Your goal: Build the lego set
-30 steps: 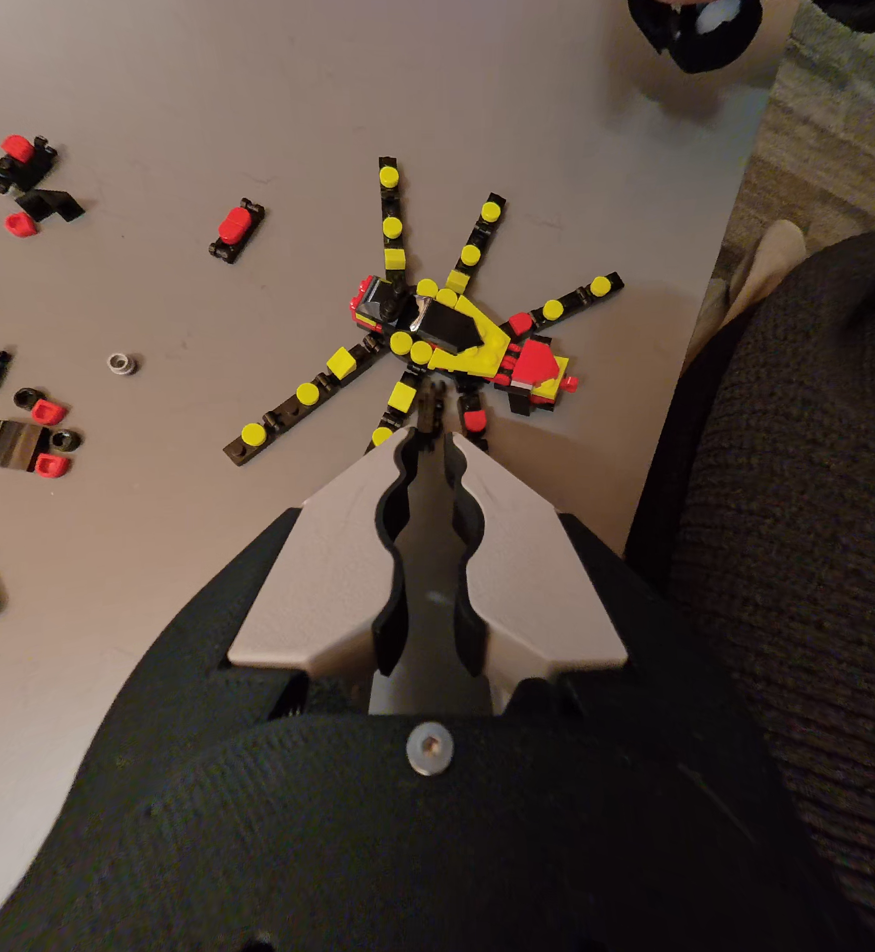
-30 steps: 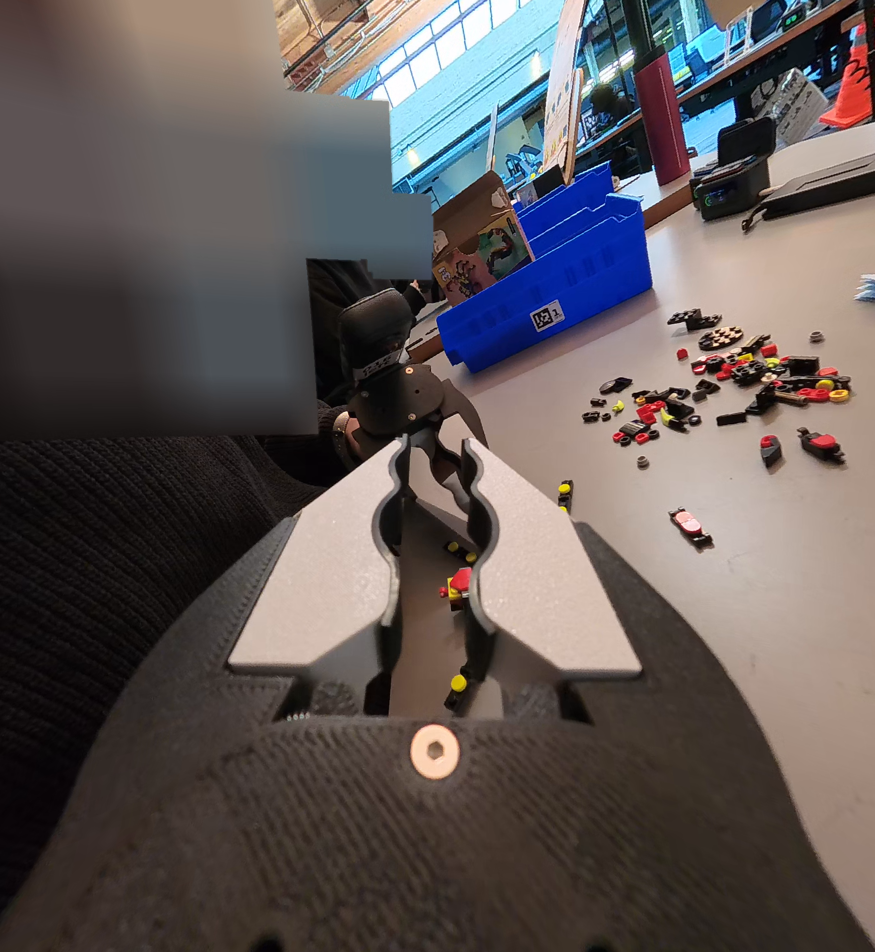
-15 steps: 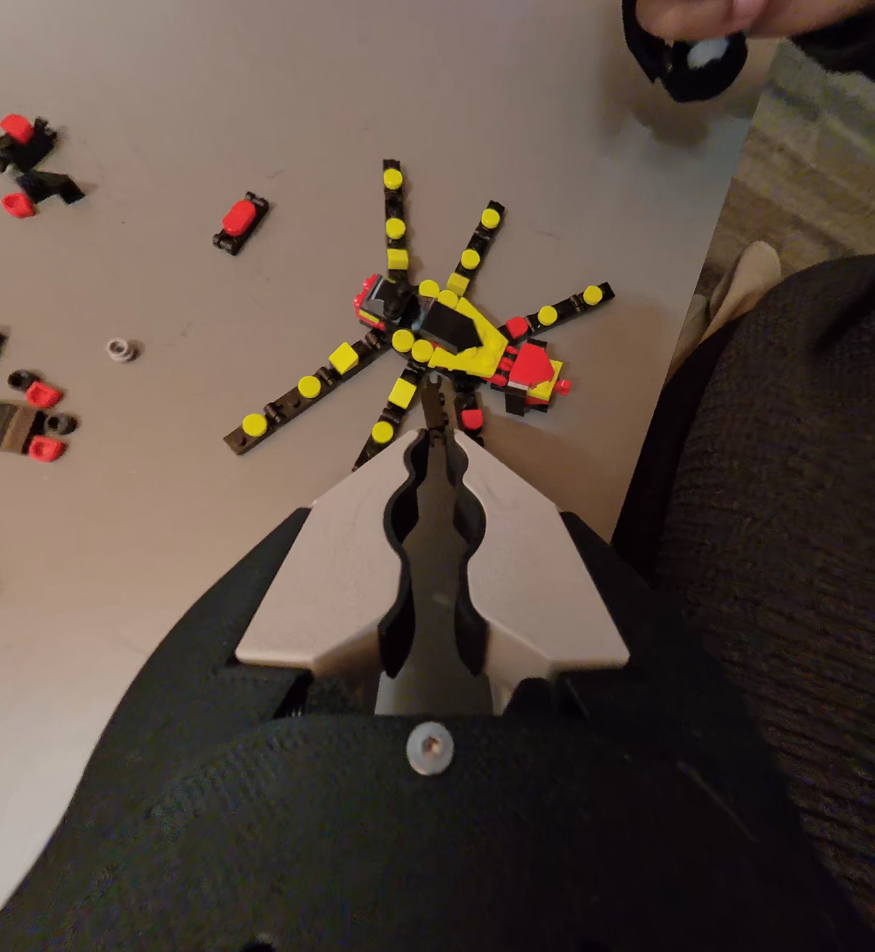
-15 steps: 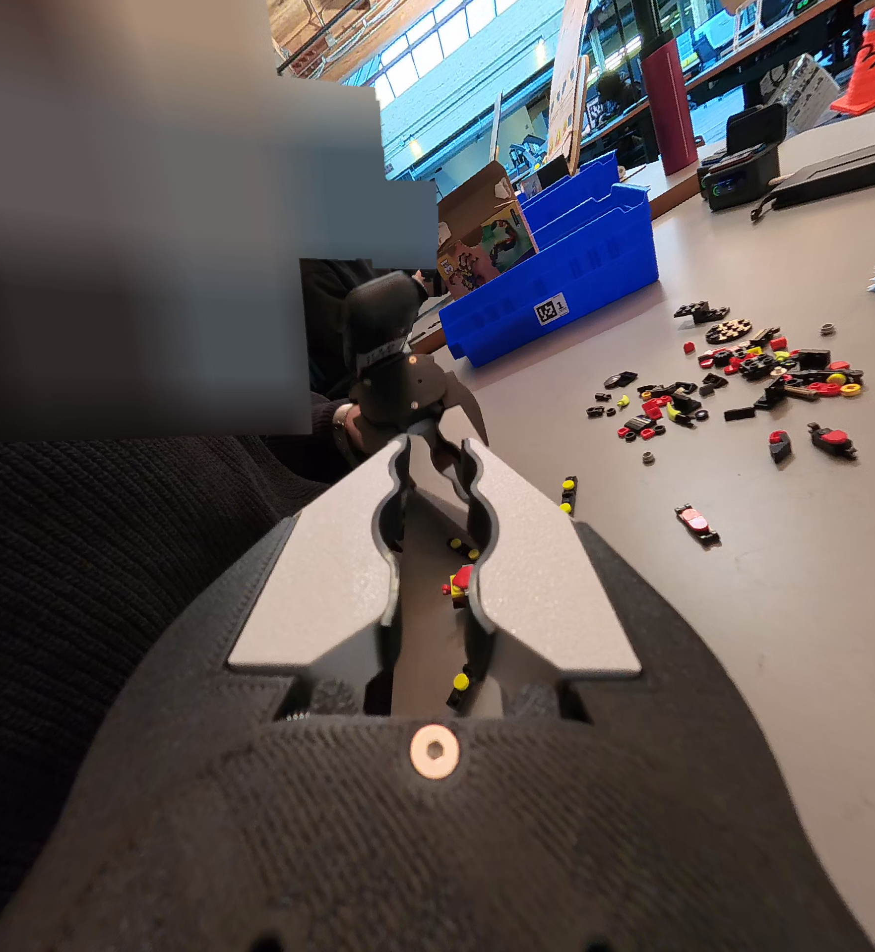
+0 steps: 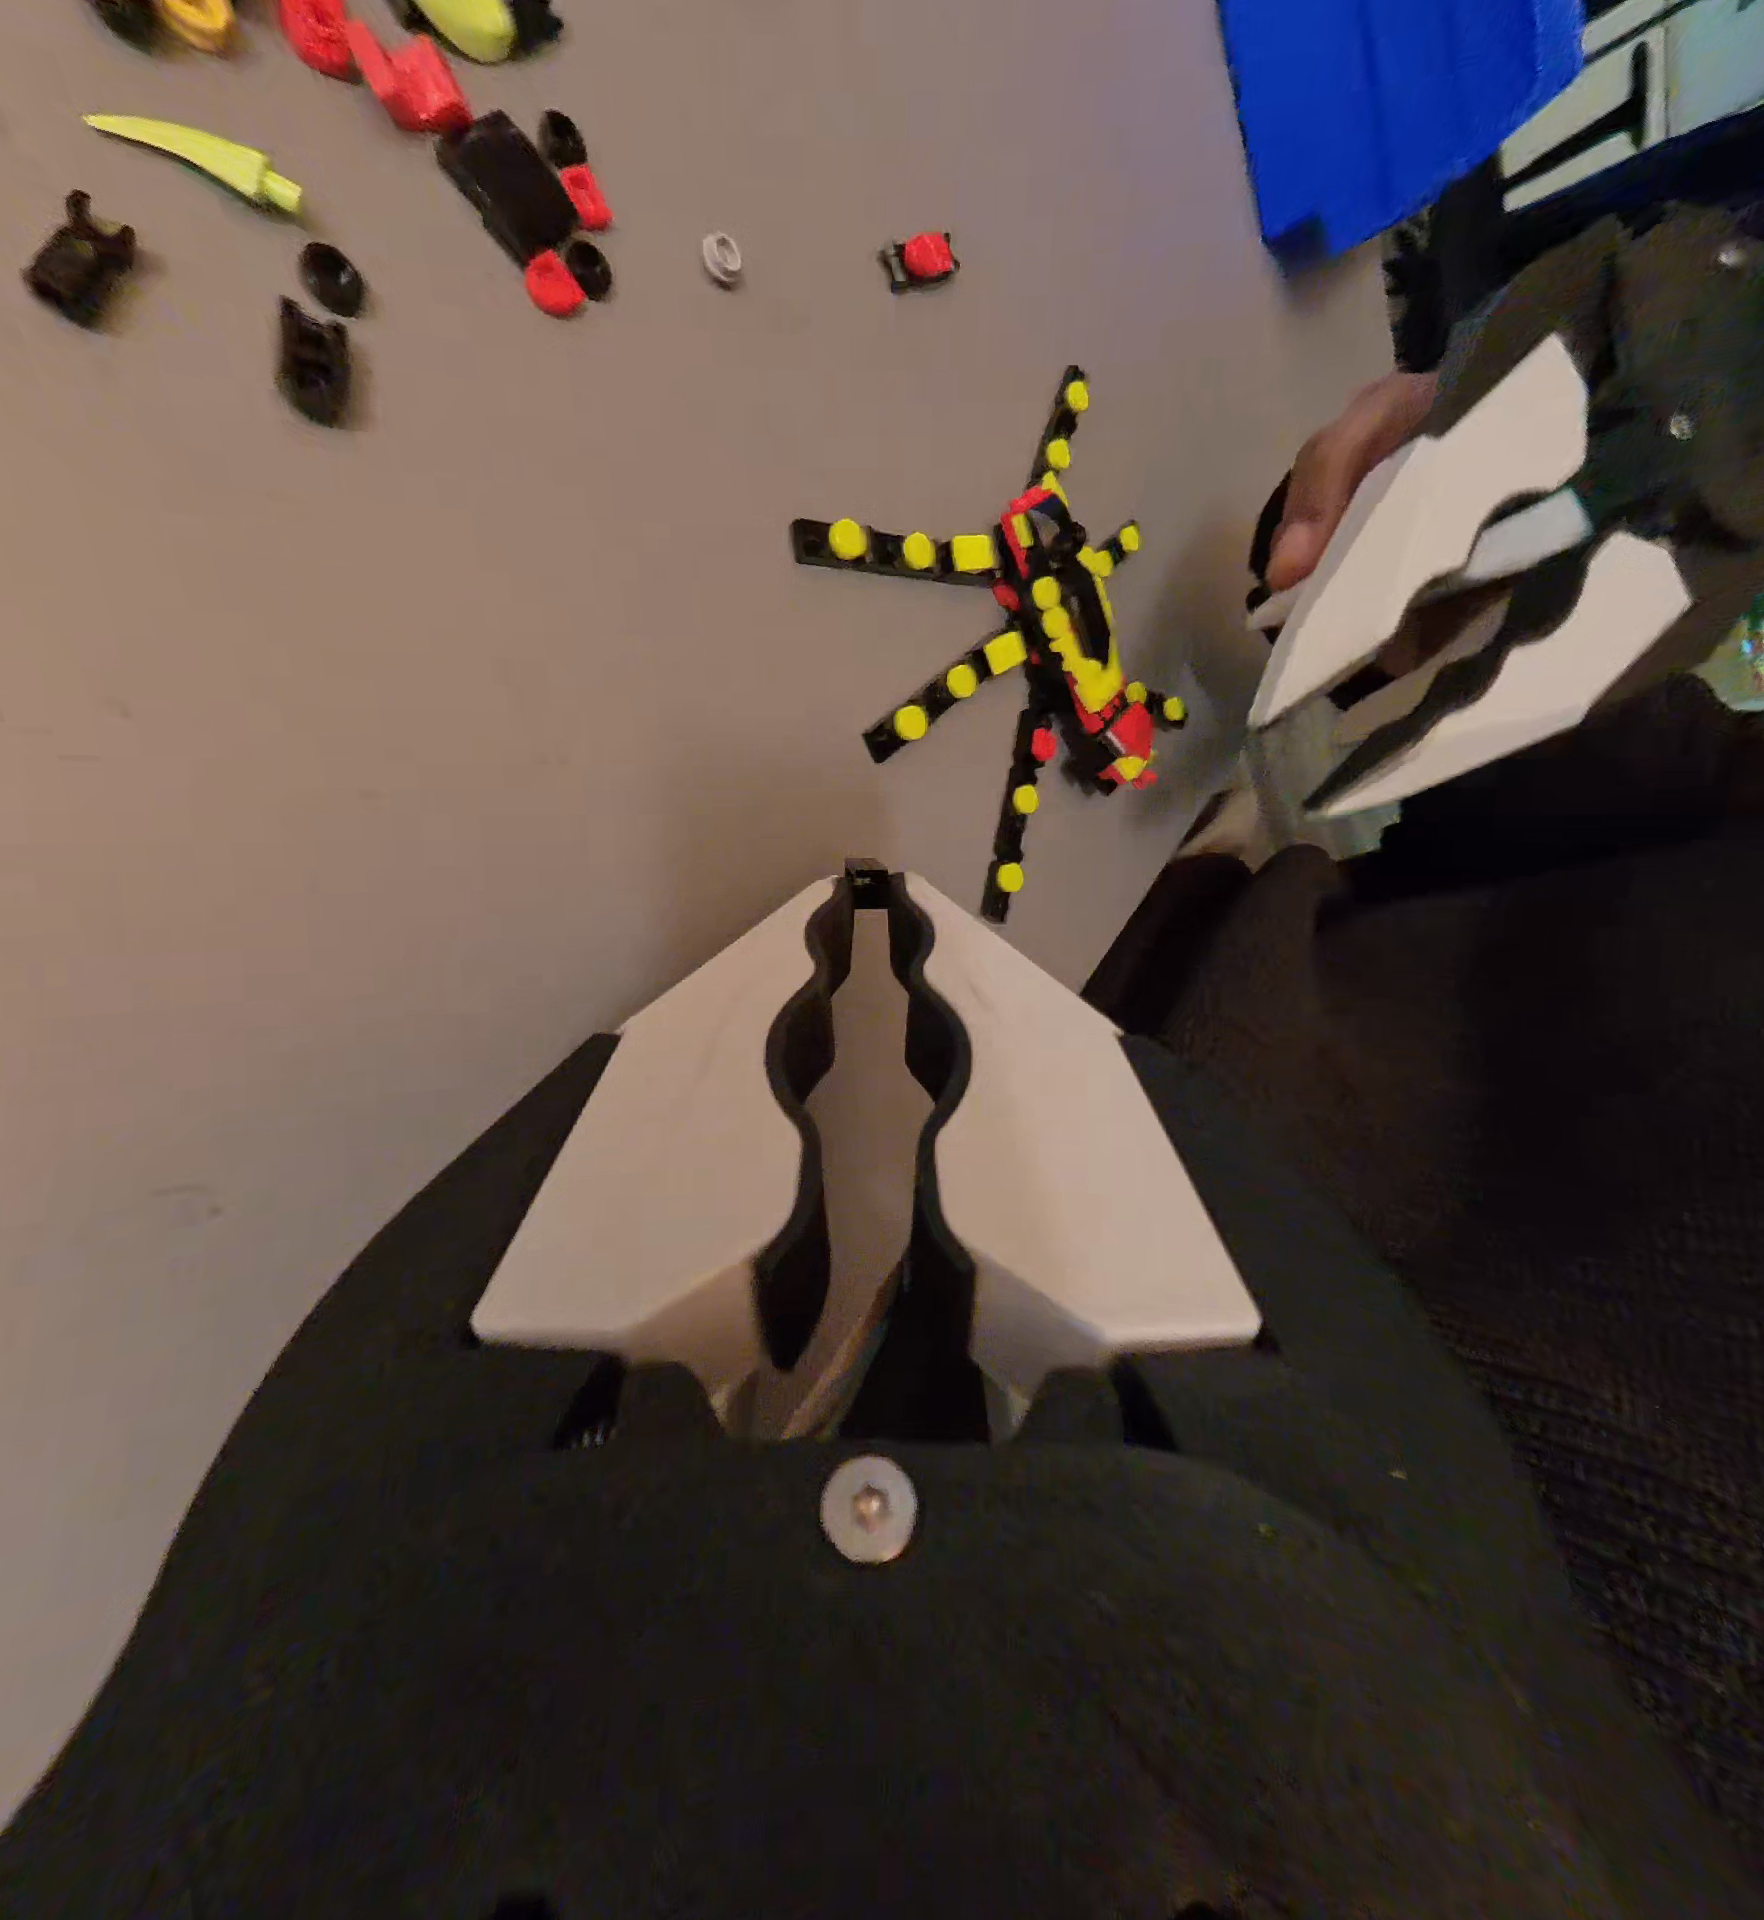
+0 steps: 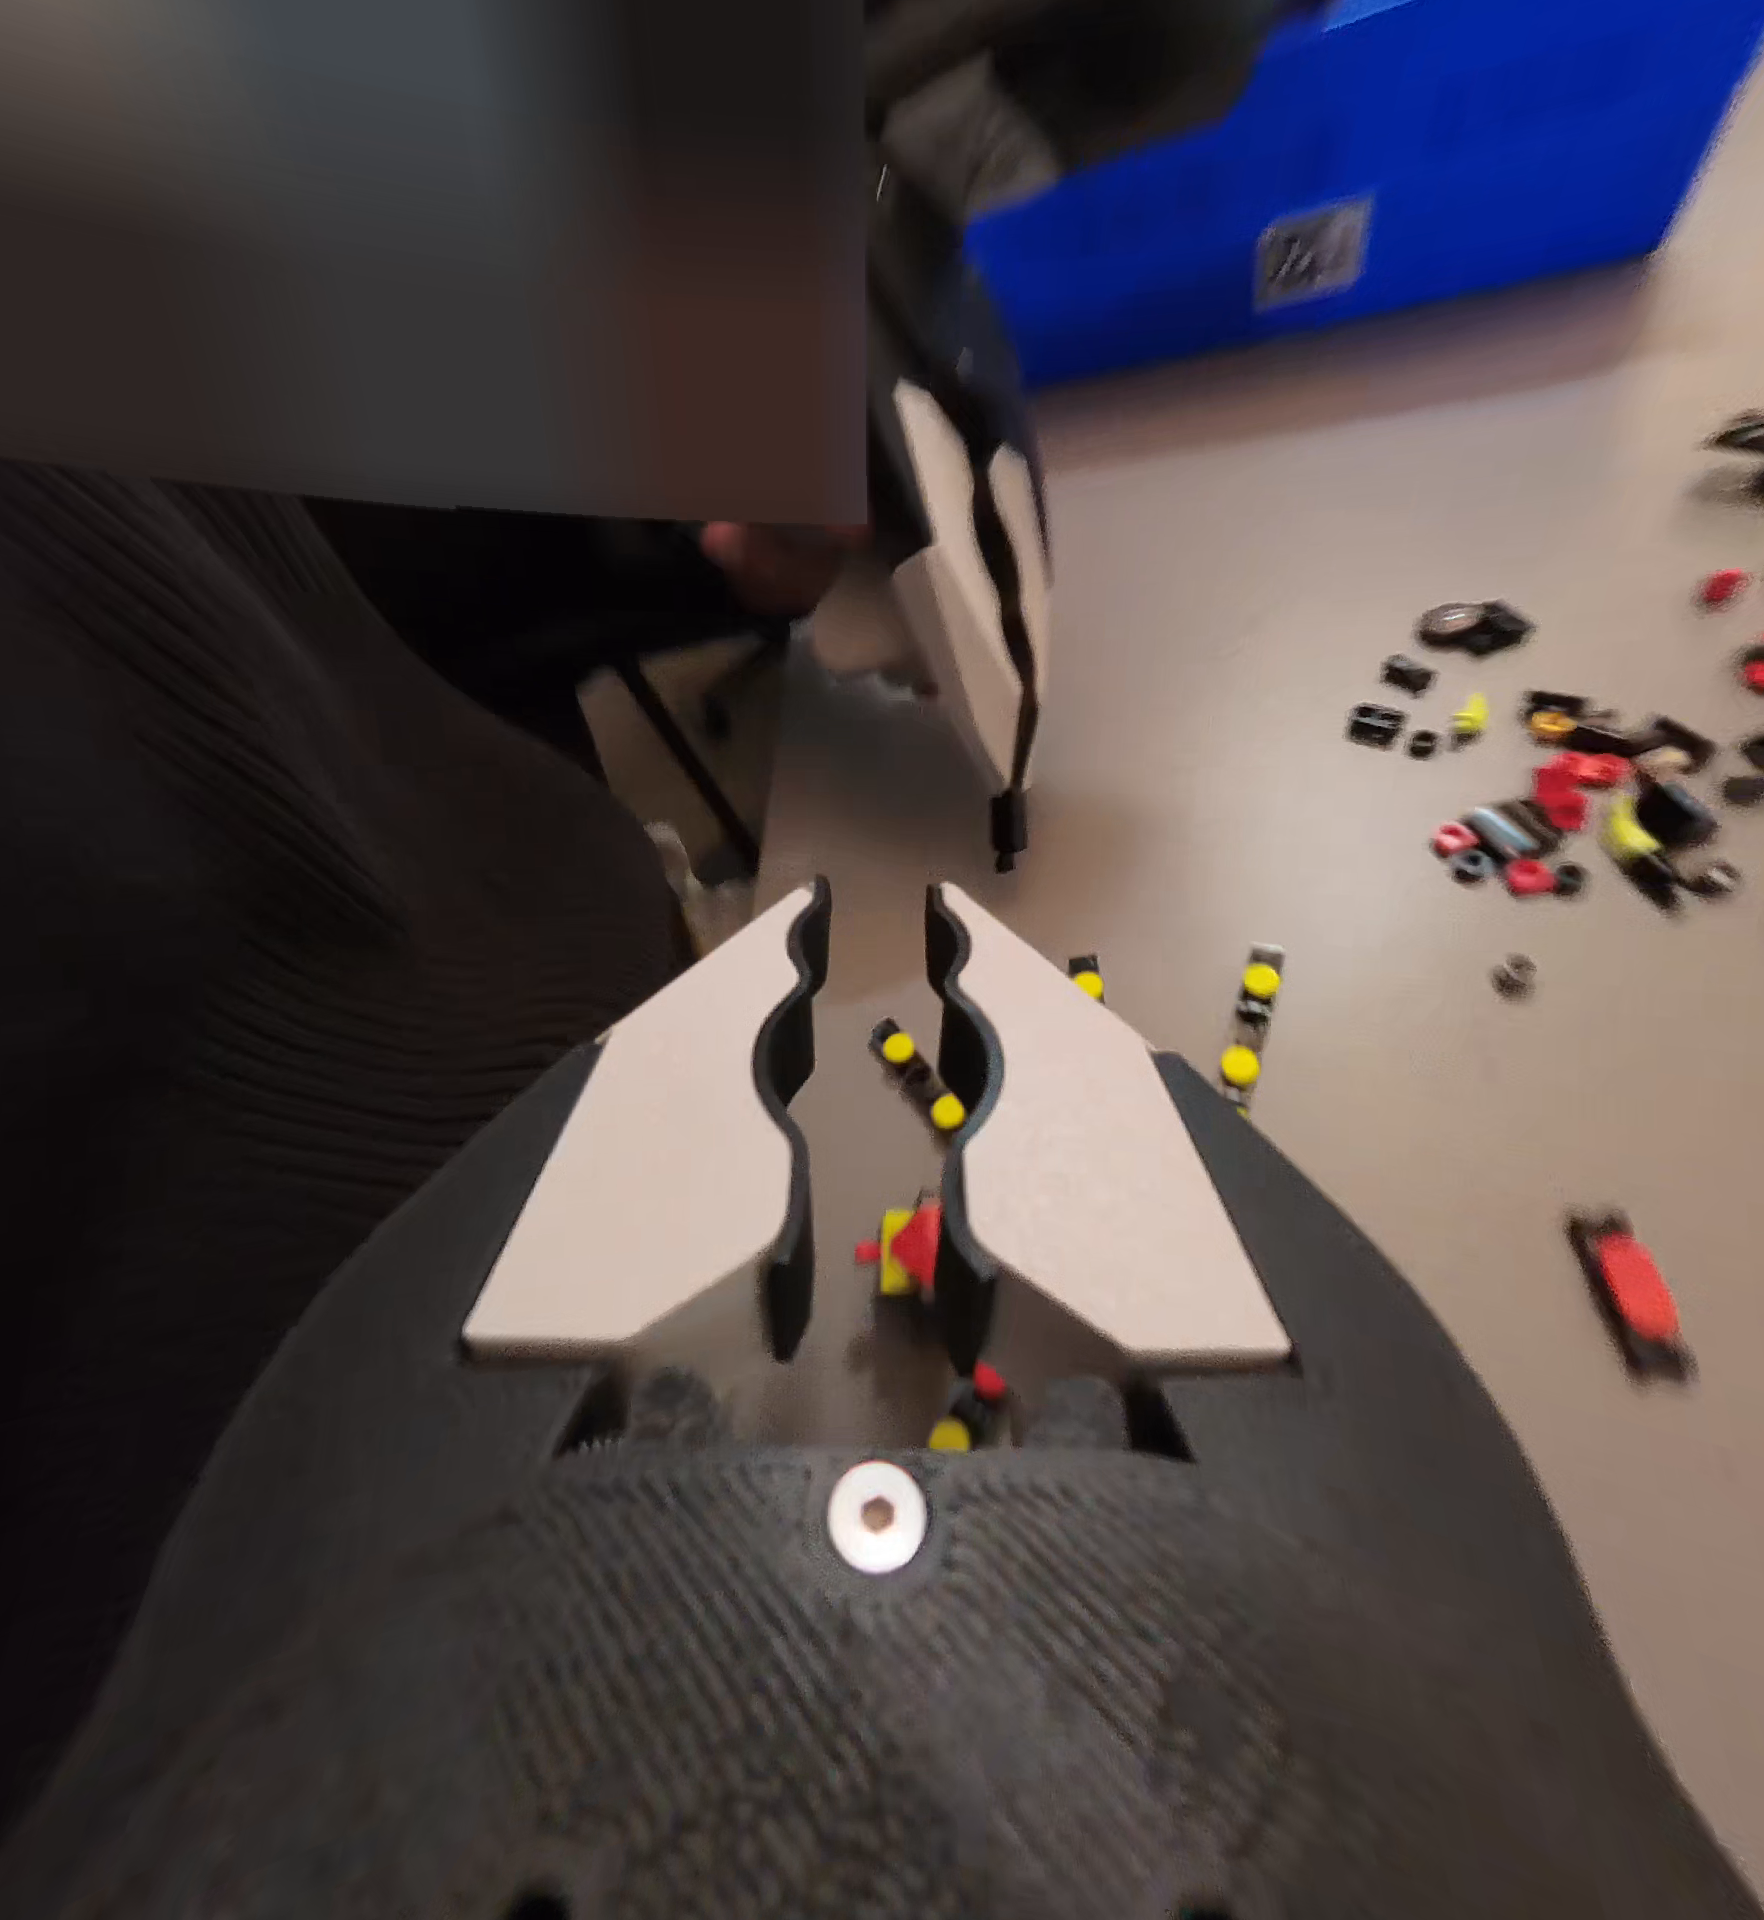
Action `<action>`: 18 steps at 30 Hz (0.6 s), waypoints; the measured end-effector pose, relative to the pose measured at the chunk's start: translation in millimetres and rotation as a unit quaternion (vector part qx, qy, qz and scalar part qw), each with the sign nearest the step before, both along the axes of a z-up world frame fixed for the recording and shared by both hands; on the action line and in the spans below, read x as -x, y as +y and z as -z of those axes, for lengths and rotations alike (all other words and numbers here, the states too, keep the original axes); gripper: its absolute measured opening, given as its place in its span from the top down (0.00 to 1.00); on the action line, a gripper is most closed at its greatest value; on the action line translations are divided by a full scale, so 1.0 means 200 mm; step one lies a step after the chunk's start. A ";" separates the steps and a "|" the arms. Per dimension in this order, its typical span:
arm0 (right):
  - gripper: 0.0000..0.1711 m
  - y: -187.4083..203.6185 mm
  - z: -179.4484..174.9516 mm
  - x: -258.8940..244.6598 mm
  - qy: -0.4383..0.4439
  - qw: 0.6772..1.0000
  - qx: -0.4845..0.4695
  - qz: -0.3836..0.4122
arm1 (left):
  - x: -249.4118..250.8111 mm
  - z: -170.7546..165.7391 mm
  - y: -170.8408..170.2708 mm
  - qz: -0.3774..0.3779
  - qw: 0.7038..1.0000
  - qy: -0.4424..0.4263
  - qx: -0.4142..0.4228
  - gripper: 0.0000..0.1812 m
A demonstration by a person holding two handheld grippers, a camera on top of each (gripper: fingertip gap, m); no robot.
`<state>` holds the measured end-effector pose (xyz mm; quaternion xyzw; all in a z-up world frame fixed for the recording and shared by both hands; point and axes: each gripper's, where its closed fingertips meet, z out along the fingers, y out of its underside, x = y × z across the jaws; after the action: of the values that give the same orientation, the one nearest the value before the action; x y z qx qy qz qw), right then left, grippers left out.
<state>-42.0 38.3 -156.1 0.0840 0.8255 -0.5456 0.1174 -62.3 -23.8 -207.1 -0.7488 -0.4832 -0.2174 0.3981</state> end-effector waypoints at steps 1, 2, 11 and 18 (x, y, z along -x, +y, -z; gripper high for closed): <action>0.91 -0.04 0.03 0.00 0.007 1.000 -0.020 -0.010 | 0.00 0.01 -0.01 -0.003 1.000 -0.002 0.008 0.98; 0.92 -0.07 0.05 -0.01 0.011 0.999 -0.037 -0.021 | 0.00 0.02 -0.02 -0.004 1.000 -0.006 0.006 0.97; 0.92 -0.25 0.20 0.03 0.072 0.986 -0.137 -0.061 | 0.01 0.05 -0.14 -0.024 0.998 0.021 0.059 0.89; 0.89 -0.26 0.25 -0.03 0.152 0.957 -0.147 -0.197 | -0.09 0.13 -0.13 0.069 0.974 0.095 0.194 0.91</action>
<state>-36.7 -14.0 -205.2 -0.1484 0.9048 -0.3907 0.0820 -44.2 -50.8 -232.8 -0.8608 -0.4232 -0.0747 0.2728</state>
